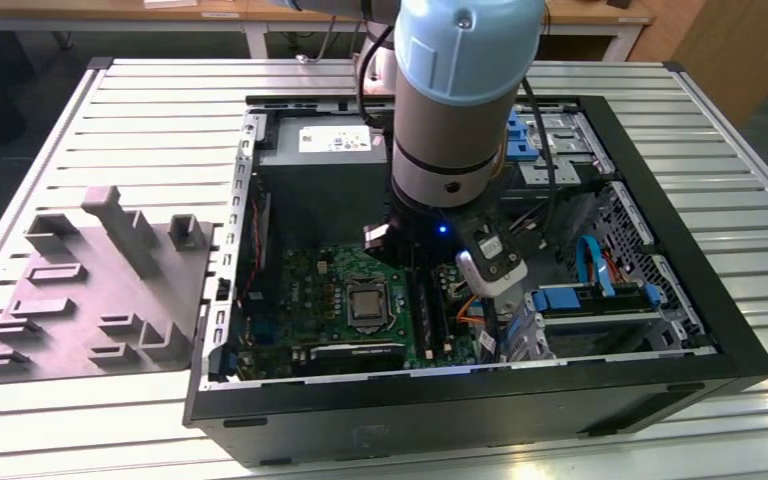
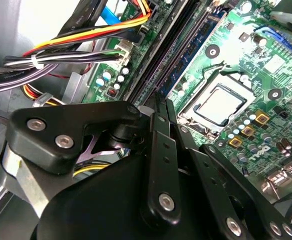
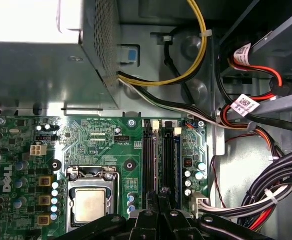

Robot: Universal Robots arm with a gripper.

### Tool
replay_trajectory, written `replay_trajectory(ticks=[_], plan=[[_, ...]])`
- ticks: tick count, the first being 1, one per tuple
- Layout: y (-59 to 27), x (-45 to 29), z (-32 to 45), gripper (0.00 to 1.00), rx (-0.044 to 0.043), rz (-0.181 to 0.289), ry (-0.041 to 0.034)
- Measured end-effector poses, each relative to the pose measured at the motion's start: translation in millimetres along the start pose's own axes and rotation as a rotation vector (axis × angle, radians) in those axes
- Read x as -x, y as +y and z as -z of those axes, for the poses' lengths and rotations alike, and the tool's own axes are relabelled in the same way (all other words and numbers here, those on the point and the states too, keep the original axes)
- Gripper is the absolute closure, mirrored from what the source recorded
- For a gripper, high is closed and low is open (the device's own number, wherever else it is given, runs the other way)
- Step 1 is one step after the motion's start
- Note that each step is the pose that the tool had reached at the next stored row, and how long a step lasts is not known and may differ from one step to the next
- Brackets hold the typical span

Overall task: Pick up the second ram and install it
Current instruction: 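Insert the second ram into the second slot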

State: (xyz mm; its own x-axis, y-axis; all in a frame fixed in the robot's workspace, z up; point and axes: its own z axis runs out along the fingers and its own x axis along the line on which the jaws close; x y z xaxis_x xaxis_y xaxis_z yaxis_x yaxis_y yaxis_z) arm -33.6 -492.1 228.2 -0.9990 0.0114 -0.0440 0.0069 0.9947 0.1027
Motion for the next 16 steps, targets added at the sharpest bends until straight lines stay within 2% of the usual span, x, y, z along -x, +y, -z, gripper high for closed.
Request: replay_trajectory(ticks=[16], plan=[[-0.7,0.1,-0.9,0.88,-0.0001,-0.005,-0.0006]])
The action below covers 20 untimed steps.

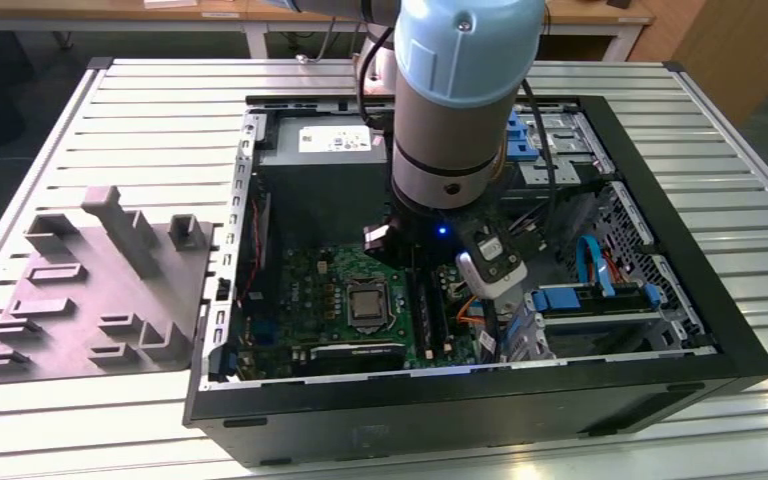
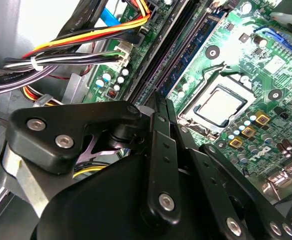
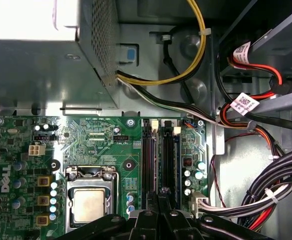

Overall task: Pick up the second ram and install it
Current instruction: 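Insert the second ram into the second slot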

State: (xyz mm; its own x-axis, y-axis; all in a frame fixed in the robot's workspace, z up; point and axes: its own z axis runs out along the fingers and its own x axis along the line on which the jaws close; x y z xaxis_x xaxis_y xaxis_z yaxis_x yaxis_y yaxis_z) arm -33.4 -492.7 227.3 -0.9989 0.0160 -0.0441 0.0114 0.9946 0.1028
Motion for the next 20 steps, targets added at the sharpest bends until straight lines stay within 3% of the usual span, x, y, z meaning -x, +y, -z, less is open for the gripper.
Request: replay_trajectory(ticks=[20], plan=[[-0.3,-0.2,-3.3,0.88,-0.0015,-0.020,-0.0020]])
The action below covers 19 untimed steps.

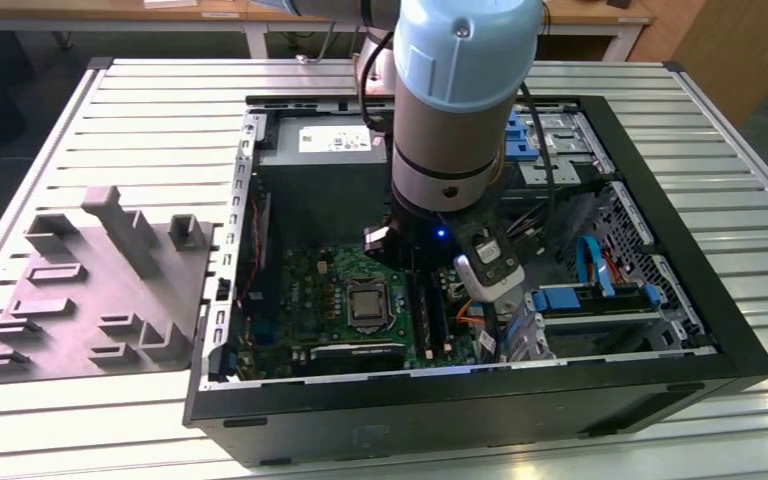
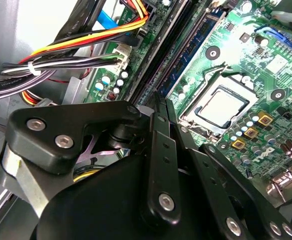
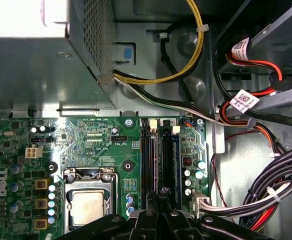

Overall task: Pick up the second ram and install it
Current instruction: 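Insert the second ram into the second slot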

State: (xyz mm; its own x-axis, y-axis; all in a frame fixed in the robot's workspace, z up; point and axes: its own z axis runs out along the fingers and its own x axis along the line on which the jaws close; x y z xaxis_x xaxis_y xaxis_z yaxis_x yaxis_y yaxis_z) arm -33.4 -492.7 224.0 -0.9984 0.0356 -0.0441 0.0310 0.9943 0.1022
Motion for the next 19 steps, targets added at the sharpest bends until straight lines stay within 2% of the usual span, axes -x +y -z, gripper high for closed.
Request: replay_trajectory(ticks=[3,8,19], plan=[[0.0,0.0,0.0,0.88,-0.0001,0.000,0.0000],[0.1,0.1,1.1,0.88,-0.0049,0.000,-0.0001],[0.0,0.0,0.6,0.88,-0.0054,0.000,-0.0001]])
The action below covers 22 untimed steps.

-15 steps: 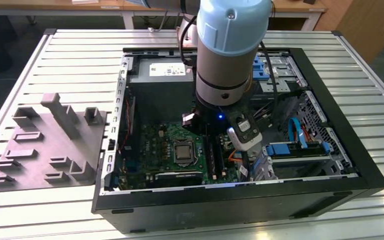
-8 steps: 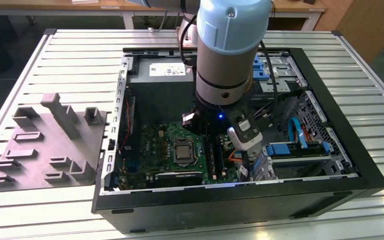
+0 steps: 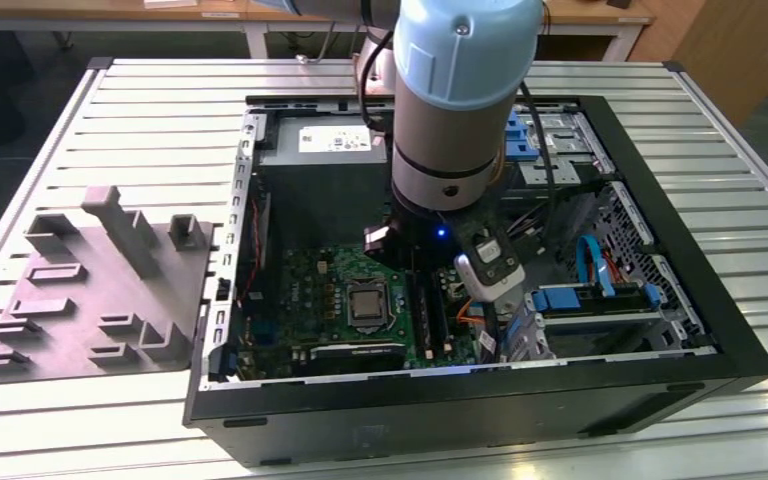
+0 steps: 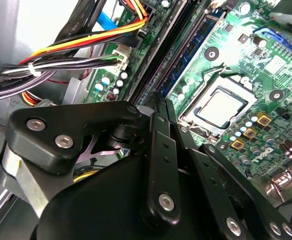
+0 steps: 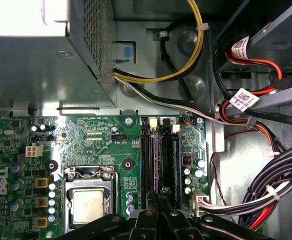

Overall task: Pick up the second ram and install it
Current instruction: 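Insert the second ram into the second slot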

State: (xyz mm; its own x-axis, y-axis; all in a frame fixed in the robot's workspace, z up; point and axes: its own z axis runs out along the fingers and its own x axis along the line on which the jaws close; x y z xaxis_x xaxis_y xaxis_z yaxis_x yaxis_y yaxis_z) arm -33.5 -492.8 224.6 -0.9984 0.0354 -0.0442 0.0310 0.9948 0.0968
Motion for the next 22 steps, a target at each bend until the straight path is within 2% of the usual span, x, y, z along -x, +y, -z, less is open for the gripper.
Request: replay_trajectory(ticks=[22], plan=[[-0.1,-2.3,-3.0,0.88,-0.0010,0.002,0.0001]])
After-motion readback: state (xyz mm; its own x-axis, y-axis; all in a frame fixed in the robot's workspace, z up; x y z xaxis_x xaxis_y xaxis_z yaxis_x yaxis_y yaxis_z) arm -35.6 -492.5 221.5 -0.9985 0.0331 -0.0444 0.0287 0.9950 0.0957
